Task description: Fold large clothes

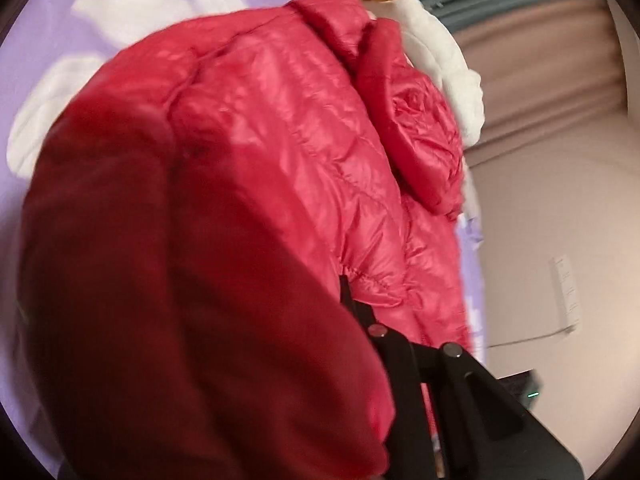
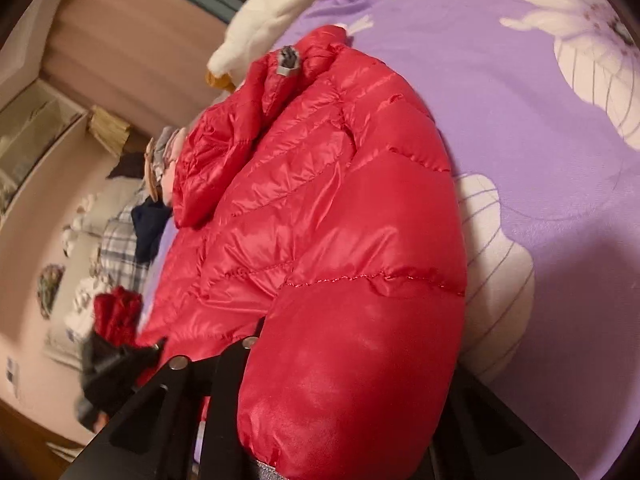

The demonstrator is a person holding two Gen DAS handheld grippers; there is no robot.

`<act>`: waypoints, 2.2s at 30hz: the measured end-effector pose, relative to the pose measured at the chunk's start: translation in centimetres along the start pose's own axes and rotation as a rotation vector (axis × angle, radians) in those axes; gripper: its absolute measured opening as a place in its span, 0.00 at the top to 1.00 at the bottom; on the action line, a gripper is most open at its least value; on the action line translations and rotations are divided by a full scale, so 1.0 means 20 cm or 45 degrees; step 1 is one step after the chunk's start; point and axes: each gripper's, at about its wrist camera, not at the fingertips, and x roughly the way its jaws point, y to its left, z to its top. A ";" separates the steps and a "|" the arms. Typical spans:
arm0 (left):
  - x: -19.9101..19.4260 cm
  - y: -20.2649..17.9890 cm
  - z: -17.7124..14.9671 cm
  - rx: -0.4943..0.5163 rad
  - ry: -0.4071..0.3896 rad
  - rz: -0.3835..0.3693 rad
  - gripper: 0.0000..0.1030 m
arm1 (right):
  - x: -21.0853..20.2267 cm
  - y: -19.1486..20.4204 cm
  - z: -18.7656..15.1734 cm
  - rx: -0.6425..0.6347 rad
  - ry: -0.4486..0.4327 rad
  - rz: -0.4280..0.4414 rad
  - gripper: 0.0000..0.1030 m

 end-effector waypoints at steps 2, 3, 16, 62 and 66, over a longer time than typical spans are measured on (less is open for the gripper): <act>0.00 0.01 -0.01 -0.025 -0.018 -0.008 0.85 | 0.00 -0.01 0.01 0.013 0.008 0.000 0.91; 0.00 0.02 0.00 -0.045 -0.019 -0.017 0.85 | 0.00 -0.01 0.01 0.017 0.010 0.006 0.91; 0.02 -0.09 0.04 -0.034 -0.096 0.126 0.88 | -0.02 0.01 0.01 0.082 0.021 0.004 0.92; 0.96 -0.33 1.52 -0.257 -0.113 -0.009 0.86 | 0.84 0.34 1.45 -0.055 0.011 -0.022 0.92; 0.96 -0.45 1.44 -0.005 -0.220 0.182 0.86 | 0.88 0.29 1.40 -0.061 -0.017 -0.025 0.92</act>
